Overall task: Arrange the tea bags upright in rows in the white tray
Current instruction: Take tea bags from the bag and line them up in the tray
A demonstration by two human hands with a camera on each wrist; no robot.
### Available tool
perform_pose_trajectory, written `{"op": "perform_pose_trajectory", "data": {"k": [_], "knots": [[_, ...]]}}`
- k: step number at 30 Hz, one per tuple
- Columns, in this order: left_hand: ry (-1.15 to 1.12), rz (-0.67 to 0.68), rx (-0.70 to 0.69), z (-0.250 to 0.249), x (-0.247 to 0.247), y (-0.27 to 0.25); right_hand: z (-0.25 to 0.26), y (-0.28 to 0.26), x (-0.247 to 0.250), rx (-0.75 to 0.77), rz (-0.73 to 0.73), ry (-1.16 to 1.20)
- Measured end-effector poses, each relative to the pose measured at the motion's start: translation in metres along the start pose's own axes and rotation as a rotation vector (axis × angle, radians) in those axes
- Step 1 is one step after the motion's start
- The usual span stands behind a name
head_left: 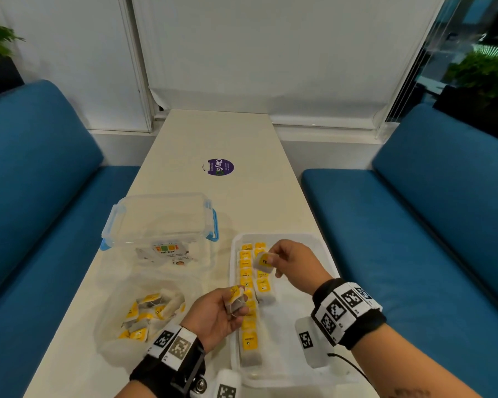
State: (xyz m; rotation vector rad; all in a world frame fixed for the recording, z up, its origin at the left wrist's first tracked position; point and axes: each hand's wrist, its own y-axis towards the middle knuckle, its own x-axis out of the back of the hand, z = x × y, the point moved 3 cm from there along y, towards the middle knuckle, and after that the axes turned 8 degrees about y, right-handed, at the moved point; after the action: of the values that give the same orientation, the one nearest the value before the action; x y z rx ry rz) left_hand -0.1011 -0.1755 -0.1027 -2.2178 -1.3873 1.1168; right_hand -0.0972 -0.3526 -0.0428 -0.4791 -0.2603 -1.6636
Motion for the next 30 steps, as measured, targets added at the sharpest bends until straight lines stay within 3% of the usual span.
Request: {"op": "perform_pose_trajectory", "data": {"k": [7, 11, 16, 24, 30], "knots": [[0.126, -0.012, -0.051, 0.000, 0.006, -0.004, -0.016, 0.001, -0.002, -0.175, 0.091, -0.221], [0.137, -0.020, -0.070, -0.001, 0.009, -0.008, -0.023, -0.003, -0.009, -0.307, 0.319, -0.464], [0.140, -0.041, -0.095, -0.004, 0.009, -0.012, -0.031, -0.004, -0.021, -0.454, 0.513, -0.525], [0.210, -0.041, -0.099, -0.003, 0.012, -0.018, -0.042, 0.026, -0.033, -0.468, 0.405, -0.624], [0.309, -0.032, -0.103, 0.002, 0.009, -0.017, -0.047, 0.027, -0.032, -0.478, 0.277, -0.498]]}}
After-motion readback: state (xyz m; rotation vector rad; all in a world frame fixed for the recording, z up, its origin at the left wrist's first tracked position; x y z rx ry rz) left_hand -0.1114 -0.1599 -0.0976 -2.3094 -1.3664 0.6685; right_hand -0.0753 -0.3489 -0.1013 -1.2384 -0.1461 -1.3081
